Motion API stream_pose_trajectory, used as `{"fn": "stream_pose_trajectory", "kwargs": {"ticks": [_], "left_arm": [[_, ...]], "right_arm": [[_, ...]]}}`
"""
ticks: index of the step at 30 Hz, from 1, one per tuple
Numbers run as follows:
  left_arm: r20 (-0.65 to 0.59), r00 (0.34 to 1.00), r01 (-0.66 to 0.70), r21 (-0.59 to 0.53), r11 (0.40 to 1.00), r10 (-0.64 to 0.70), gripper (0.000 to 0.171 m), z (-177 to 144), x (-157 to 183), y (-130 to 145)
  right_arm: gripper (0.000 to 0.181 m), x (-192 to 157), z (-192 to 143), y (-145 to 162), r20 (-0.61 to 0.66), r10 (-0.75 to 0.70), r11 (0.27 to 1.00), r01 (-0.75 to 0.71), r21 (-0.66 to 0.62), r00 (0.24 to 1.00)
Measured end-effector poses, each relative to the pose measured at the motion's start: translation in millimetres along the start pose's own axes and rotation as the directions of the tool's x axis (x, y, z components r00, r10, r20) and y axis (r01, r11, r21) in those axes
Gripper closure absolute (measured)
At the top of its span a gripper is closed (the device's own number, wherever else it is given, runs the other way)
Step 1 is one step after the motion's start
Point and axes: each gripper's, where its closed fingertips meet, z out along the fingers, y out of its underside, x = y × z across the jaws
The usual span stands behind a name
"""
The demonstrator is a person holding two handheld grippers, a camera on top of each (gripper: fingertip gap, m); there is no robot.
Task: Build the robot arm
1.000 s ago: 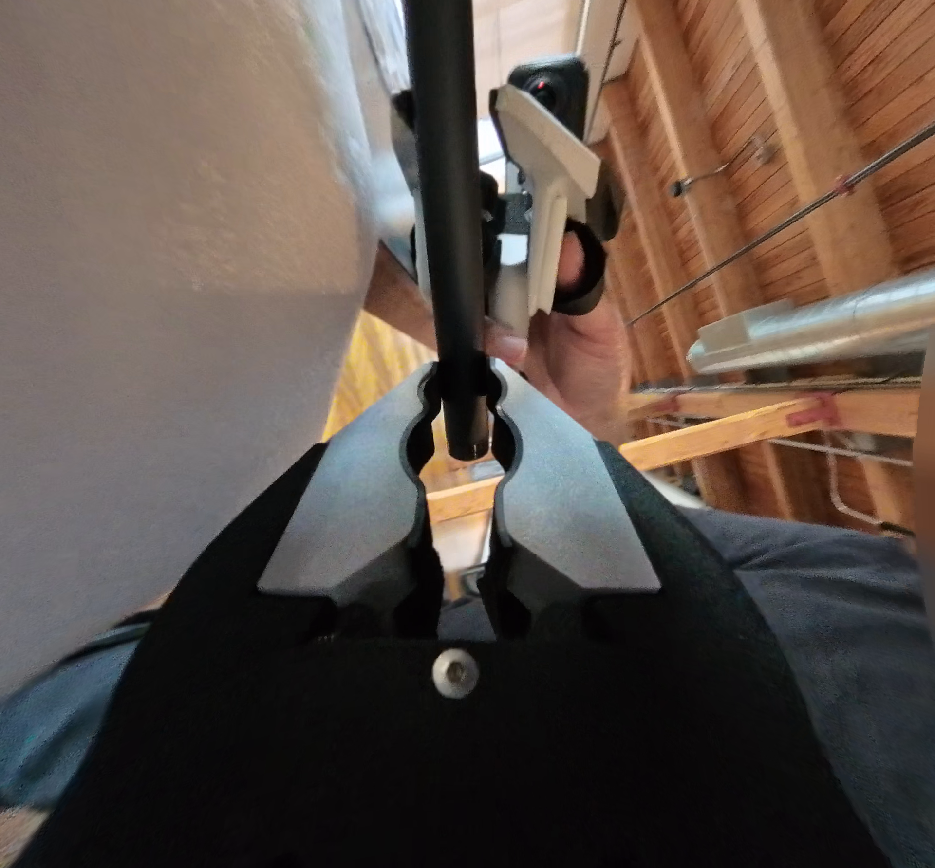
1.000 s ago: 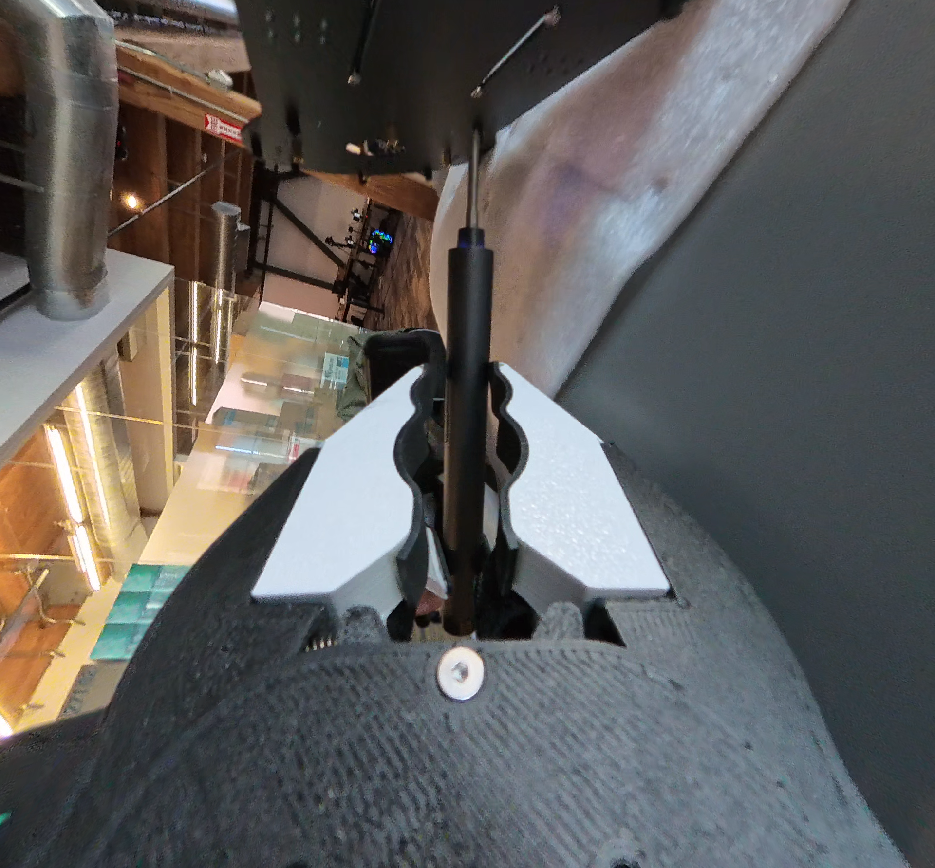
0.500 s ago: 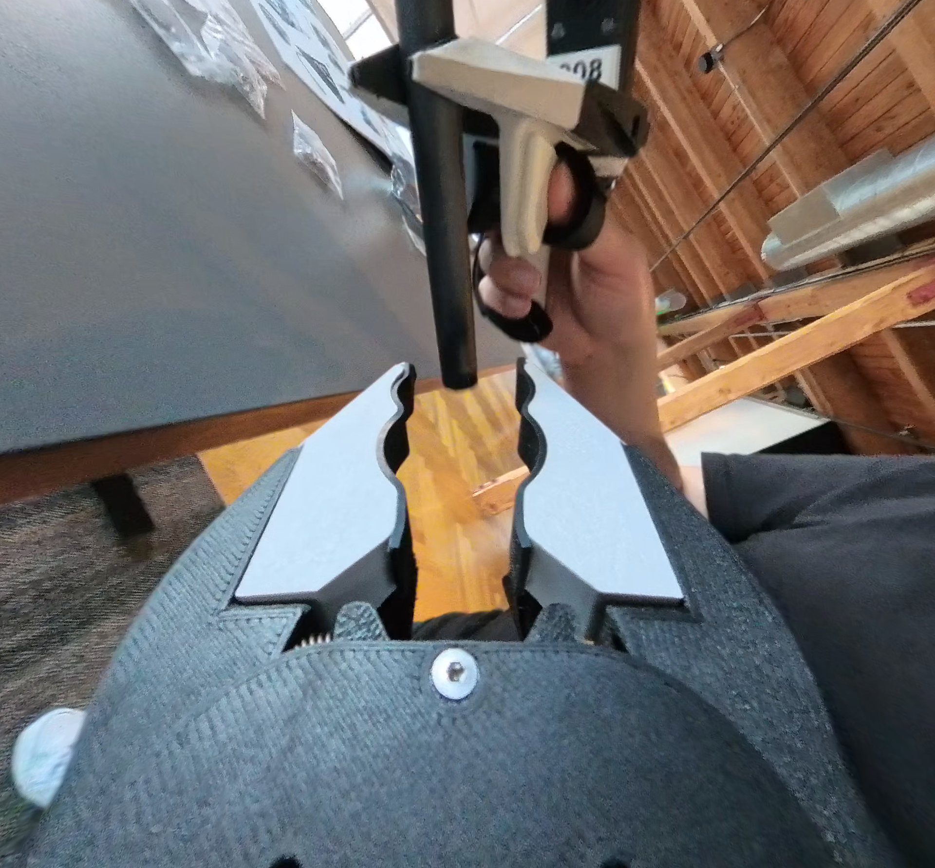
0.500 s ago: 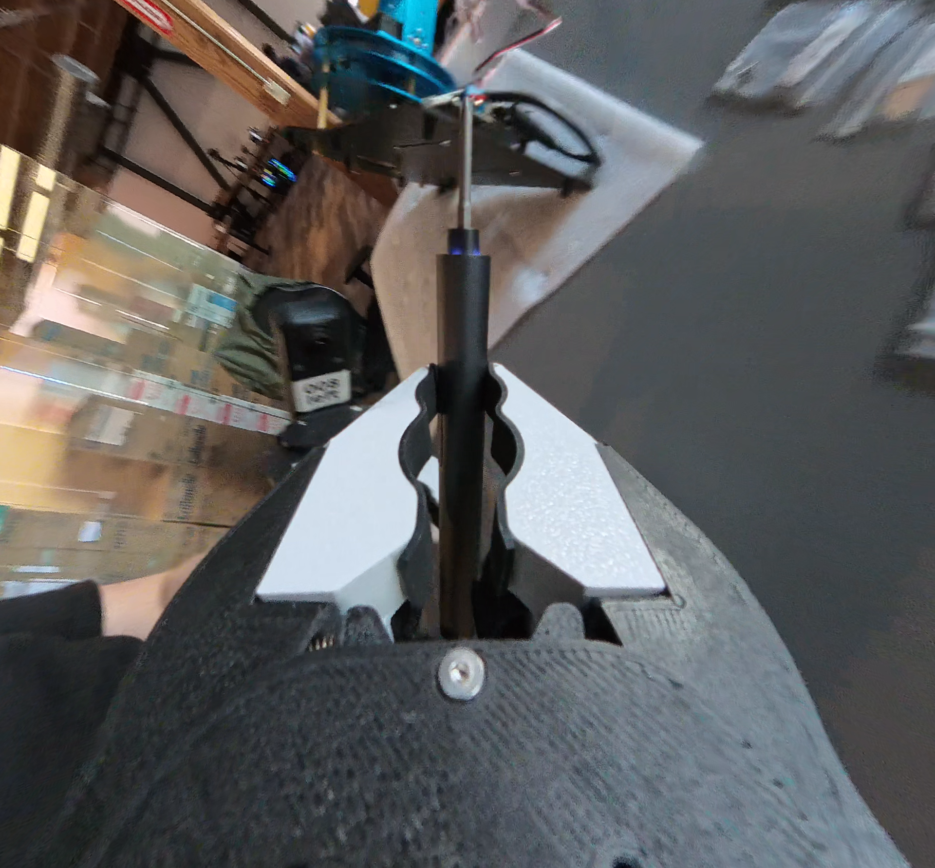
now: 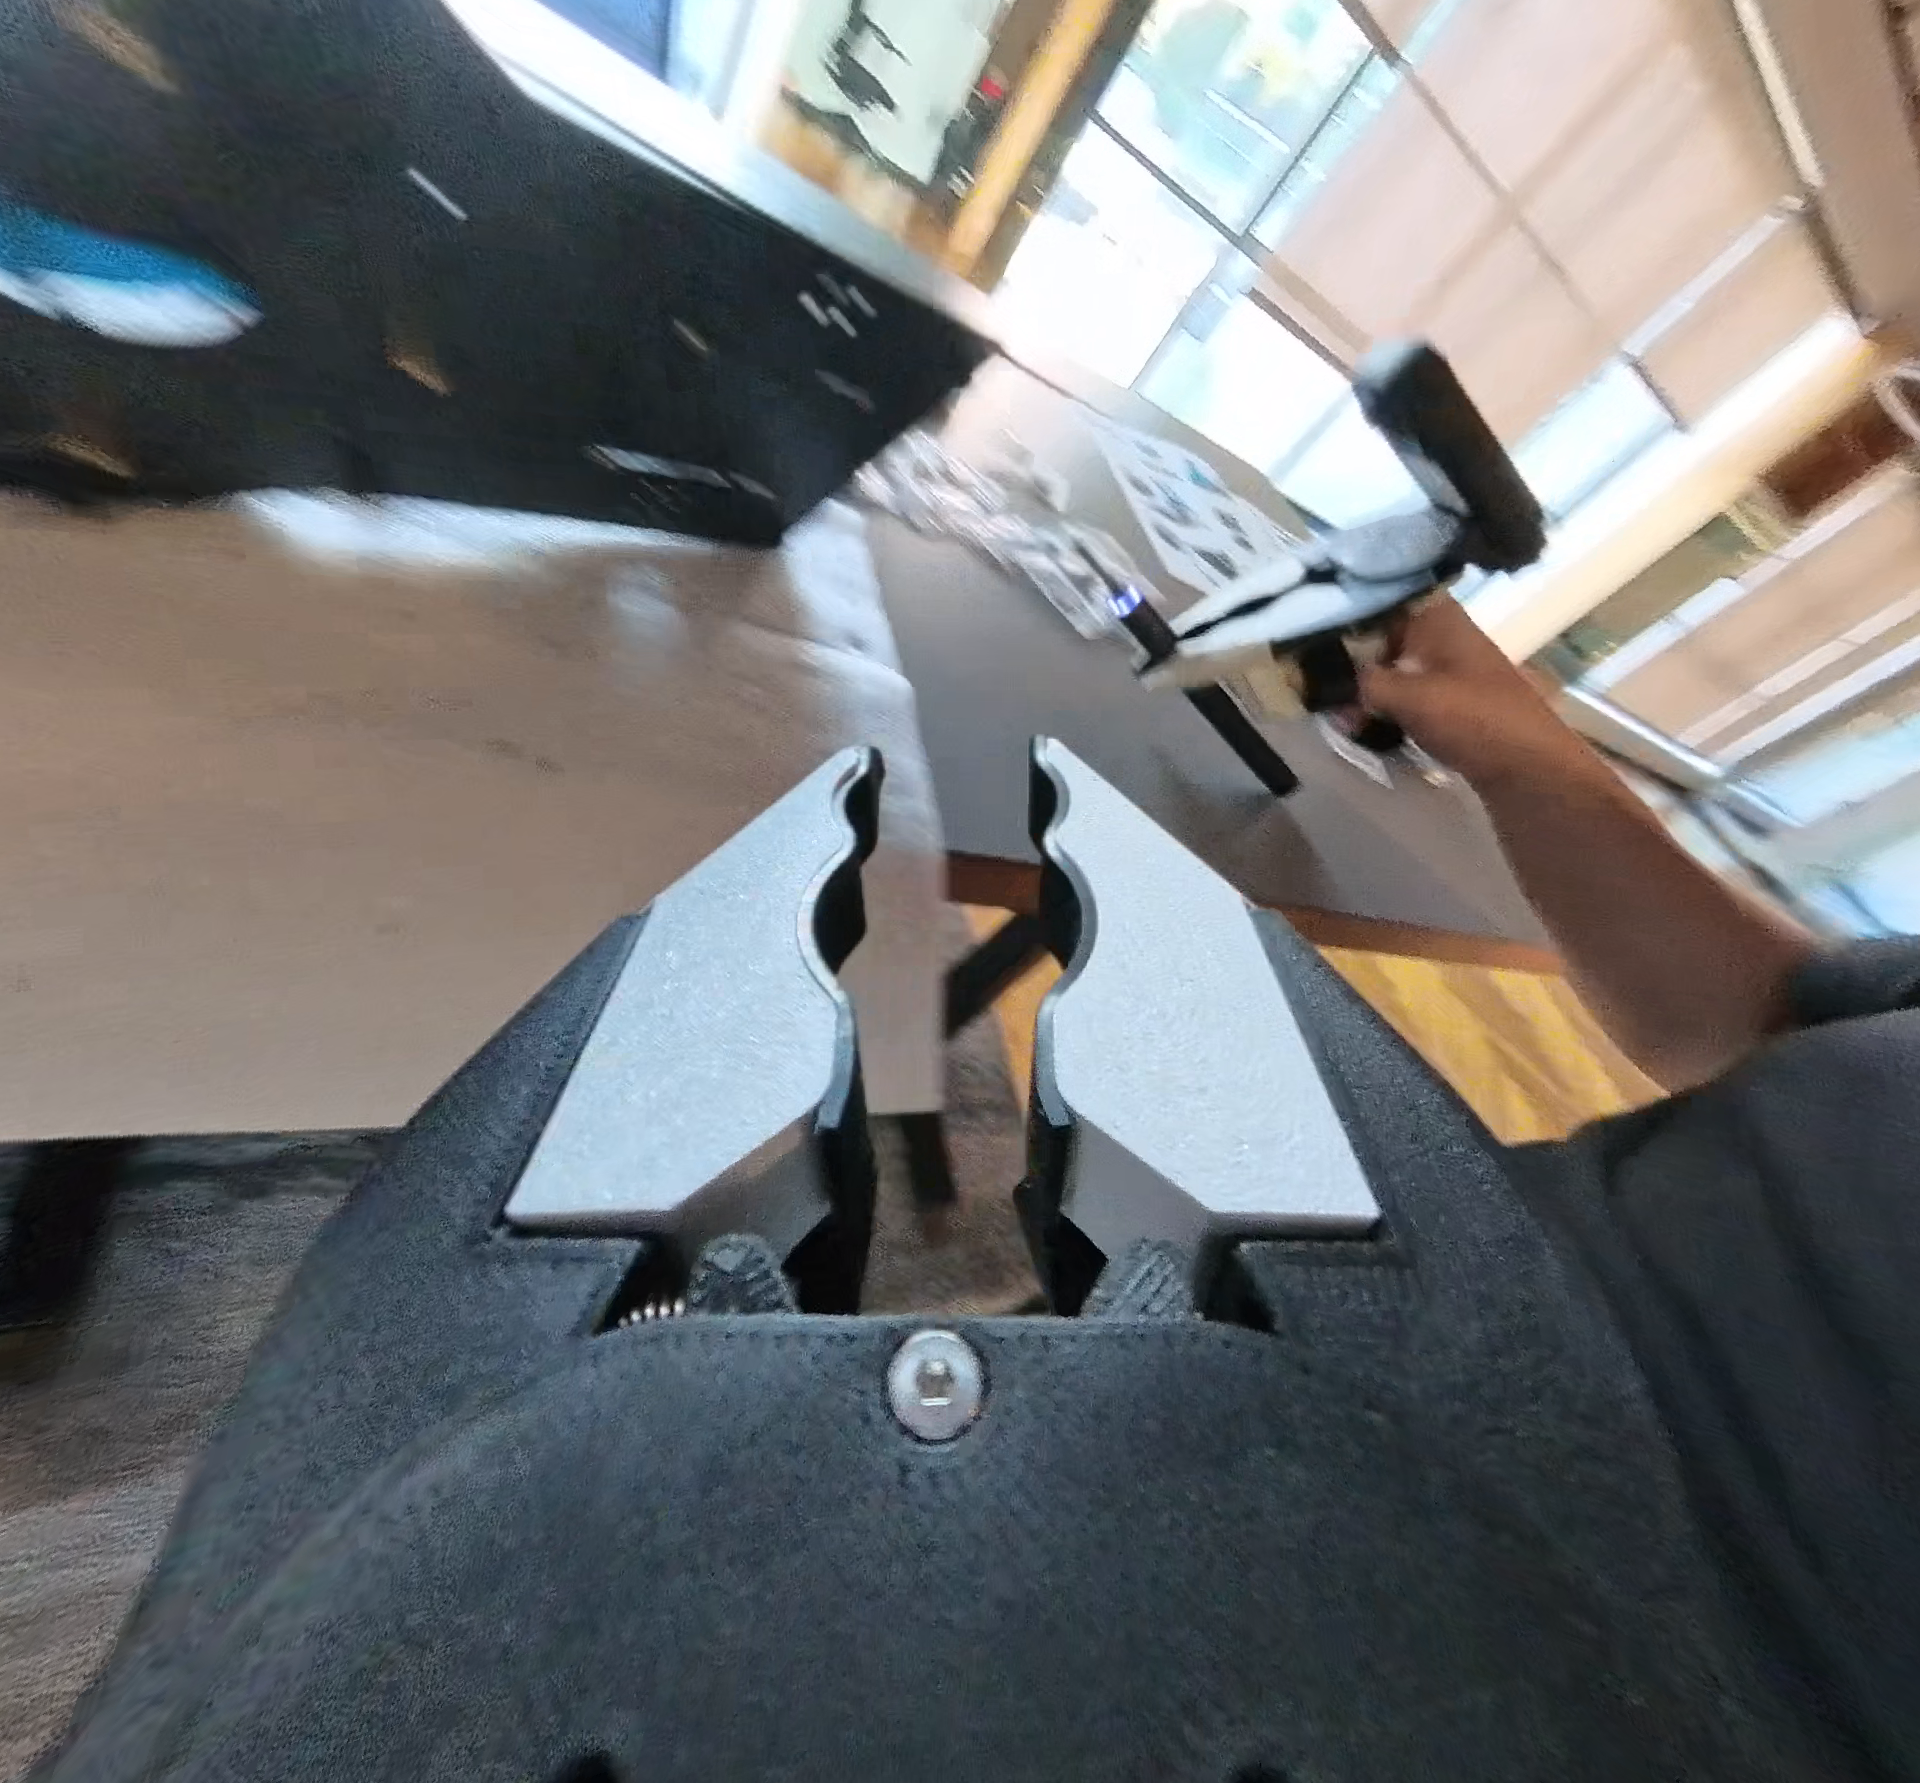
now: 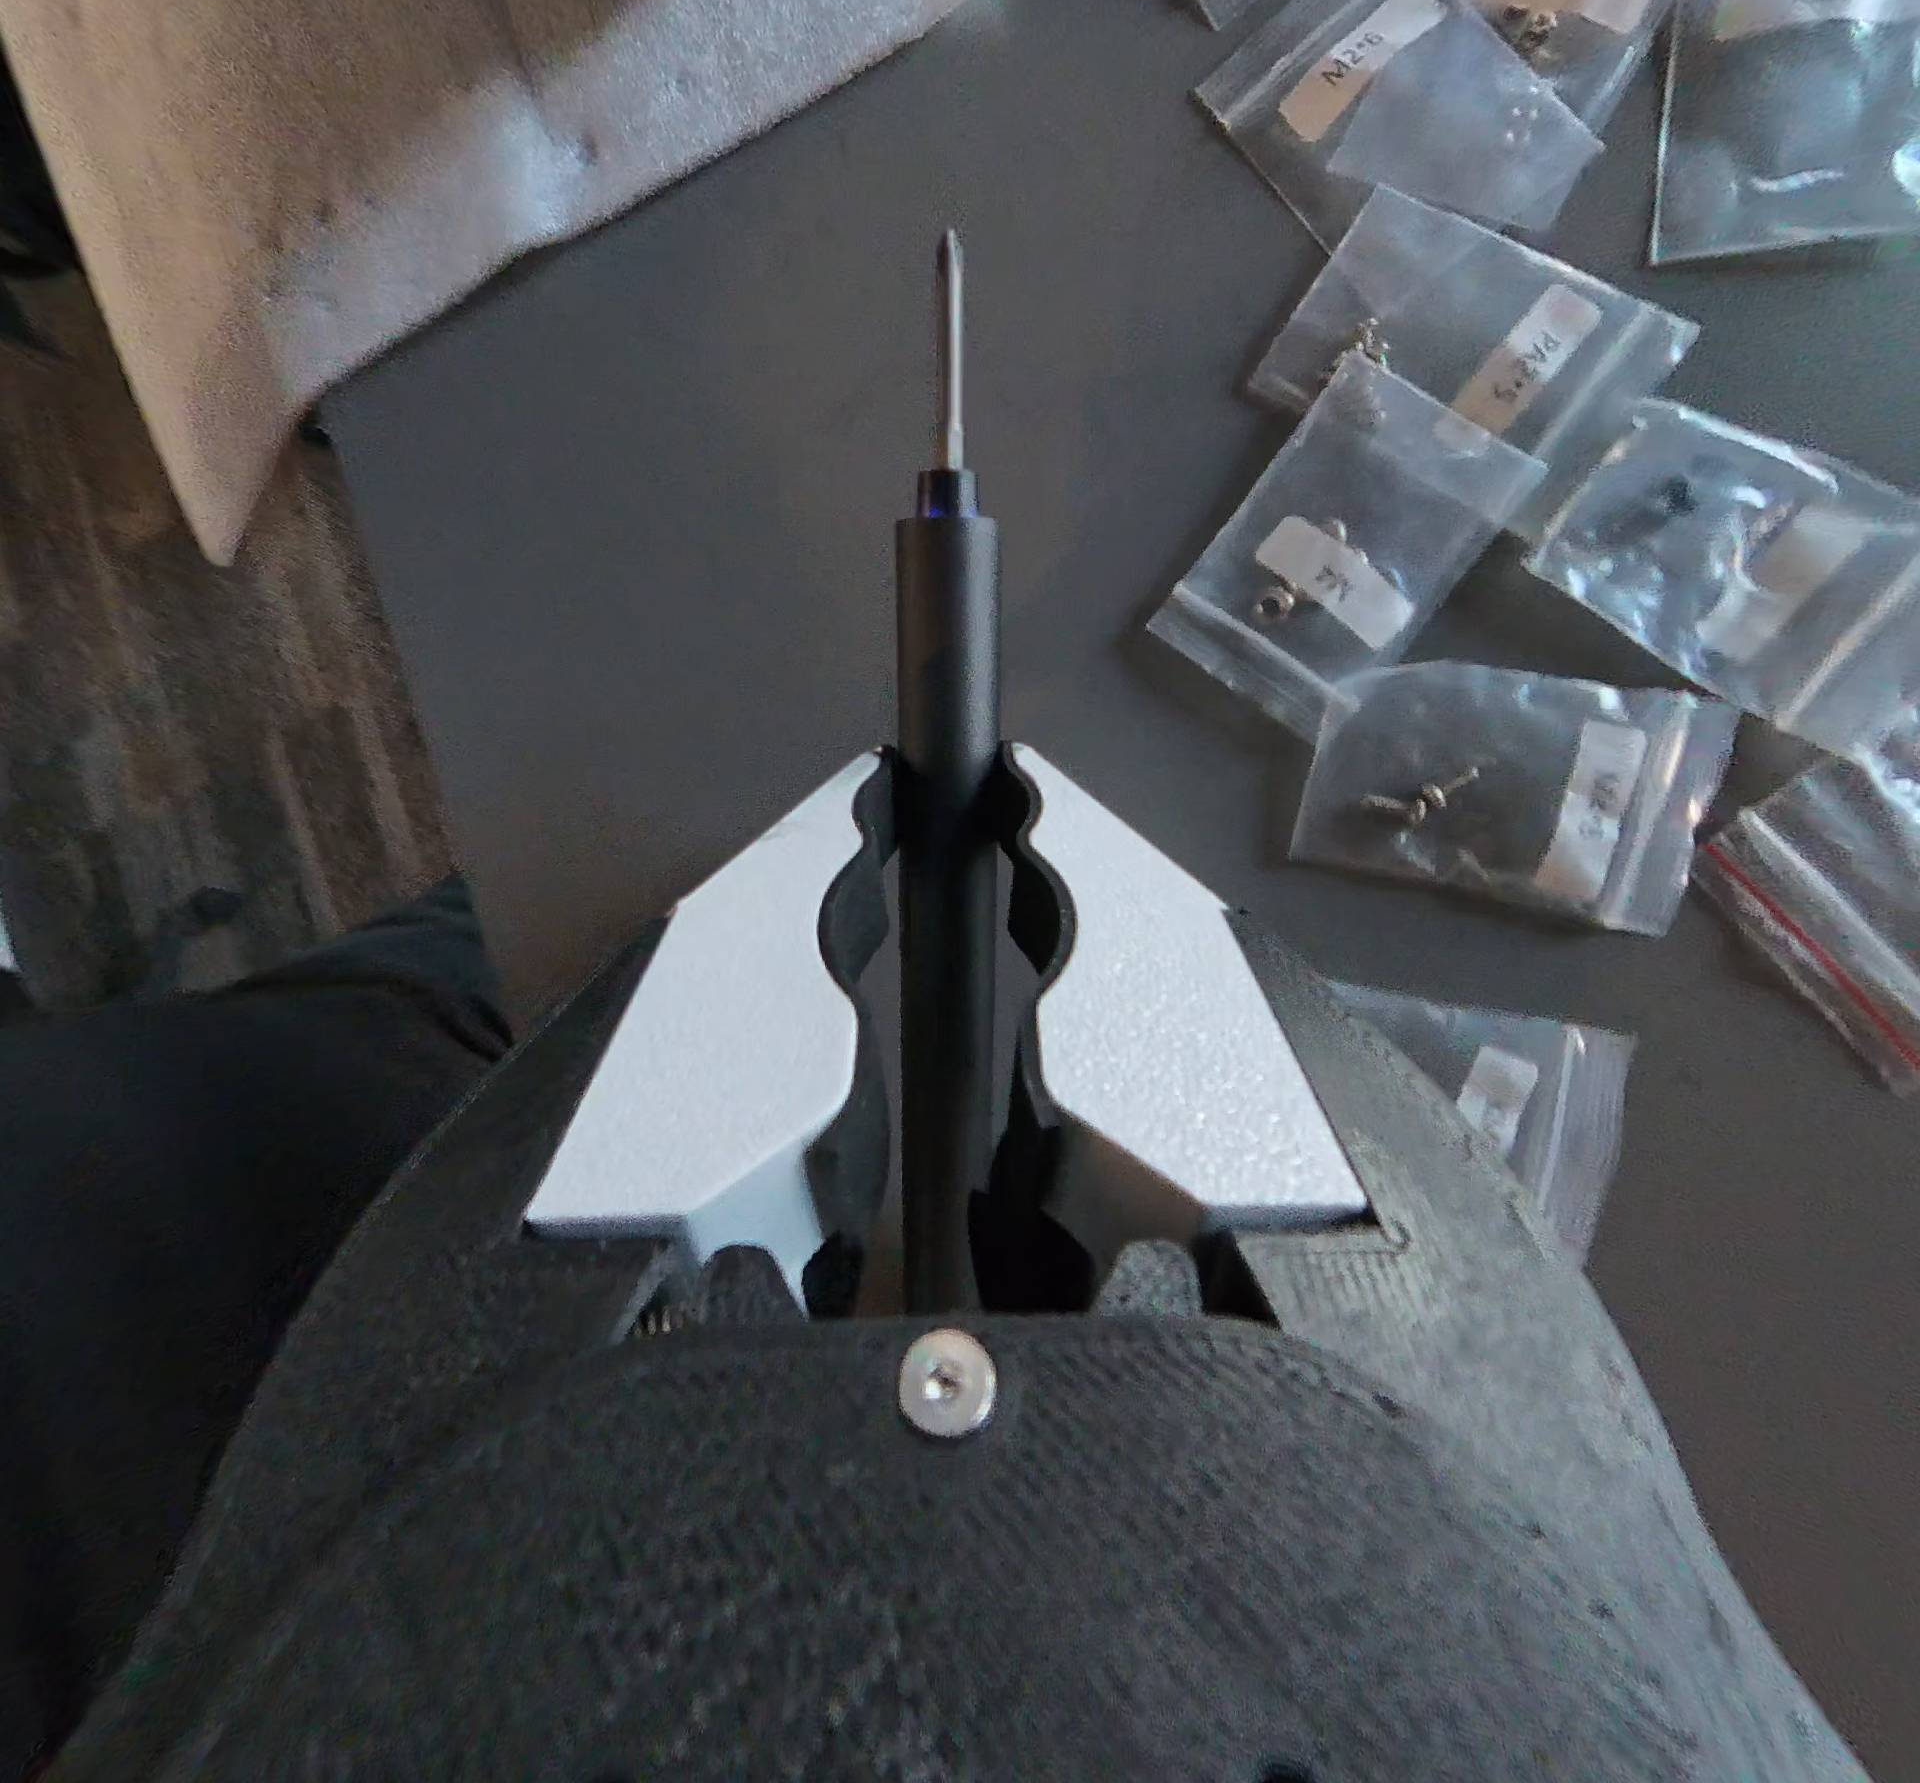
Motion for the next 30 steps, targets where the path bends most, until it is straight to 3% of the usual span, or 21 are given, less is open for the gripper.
{"fn": "stream_pose_trajectory", "kwargs": {"ticks": [7, 14, 20, 30], "left_arm": [[0.134, 0.976, -0.187, 0.101, 0.977, 0.173, 0.141, -65, -96, -131], [0.04, 0.947, -0.32, 0.079, 0.944, 0.318, 0.136, -56, -169, -220], [-0.112, 0.947, -0.293, 0.081, 0.953, 0.301, 0.135, -13, -198, -236], [-0.142, 0.954, -0.258, 0.052, 0.965, 0.262, 0.137, 15, -223, -223]], "right_arm": [[0.164, -11, 29, -24, -0.02, -0.019, 0.998, 0.02, 0.06, 1.0], [0.164, 1, 38, -37, -0.157, -0.009, 0.994, 0.025, 0.105, 0.988], [0.164, 3, 37, -37, -0.261, -0.035, 0.986, 0.076, 0.15, 0.965], [0.164, -3, 38, -40, -0.297, -0.114, 0.971, 0.17, 0.17, 0.948]]}}
